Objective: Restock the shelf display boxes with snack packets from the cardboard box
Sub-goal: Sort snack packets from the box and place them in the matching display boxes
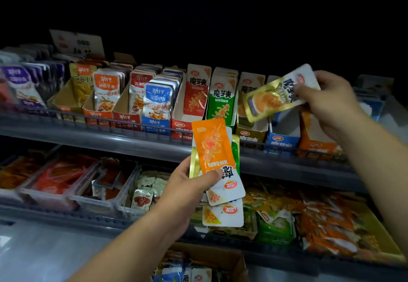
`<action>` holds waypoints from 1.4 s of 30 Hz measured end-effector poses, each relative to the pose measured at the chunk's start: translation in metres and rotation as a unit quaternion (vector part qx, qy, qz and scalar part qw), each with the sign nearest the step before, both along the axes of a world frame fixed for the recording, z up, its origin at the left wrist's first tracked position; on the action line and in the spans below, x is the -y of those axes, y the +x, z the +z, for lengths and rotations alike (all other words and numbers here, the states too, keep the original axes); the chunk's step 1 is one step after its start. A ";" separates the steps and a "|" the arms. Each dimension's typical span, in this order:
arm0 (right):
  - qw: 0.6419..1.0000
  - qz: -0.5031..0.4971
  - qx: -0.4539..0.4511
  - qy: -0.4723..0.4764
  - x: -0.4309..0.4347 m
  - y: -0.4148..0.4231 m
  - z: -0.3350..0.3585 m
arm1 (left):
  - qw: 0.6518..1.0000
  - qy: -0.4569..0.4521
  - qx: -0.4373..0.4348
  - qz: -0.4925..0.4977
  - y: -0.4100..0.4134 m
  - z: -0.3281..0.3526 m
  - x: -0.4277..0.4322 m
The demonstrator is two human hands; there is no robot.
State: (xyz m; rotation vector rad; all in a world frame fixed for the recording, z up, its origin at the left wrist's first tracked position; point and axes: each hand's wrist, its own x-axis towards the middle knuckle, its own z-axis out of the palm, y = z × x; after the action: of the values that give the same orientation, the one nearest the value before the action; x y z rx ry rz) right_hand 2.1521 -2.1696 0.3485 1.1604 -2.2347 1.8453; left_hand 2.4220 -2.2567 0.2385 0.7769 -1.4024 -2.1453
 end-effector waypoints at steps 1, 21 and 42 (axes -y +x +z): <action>1.000 0.005 -0.016 0.007 0.008 -0.004 0.006 | 1.000 0.002 0.000 -0.001 -0.001 0.001 0.000; 0.877 -0.116 -0.342 0.317 0.125 -0.063 -0.002 | 1.000 0.019 -0.010 -0.004 -0.012 -0.005 0.009; 0.935 0.193 0.176 0.240 -0.023 0.112 -0.064 | 0.998 -0.005 -0.062 -0.020 -0.017 -0.010 0.001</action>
State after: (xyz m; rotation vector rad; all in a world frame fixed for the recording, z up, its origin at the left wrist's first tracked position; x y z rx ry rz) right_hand 2.2640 -2.1463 0.2849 1.5368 -2.9679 1.7931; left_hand 2.4053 -2.2577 0.2284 0.6060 -1.3737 -2.1752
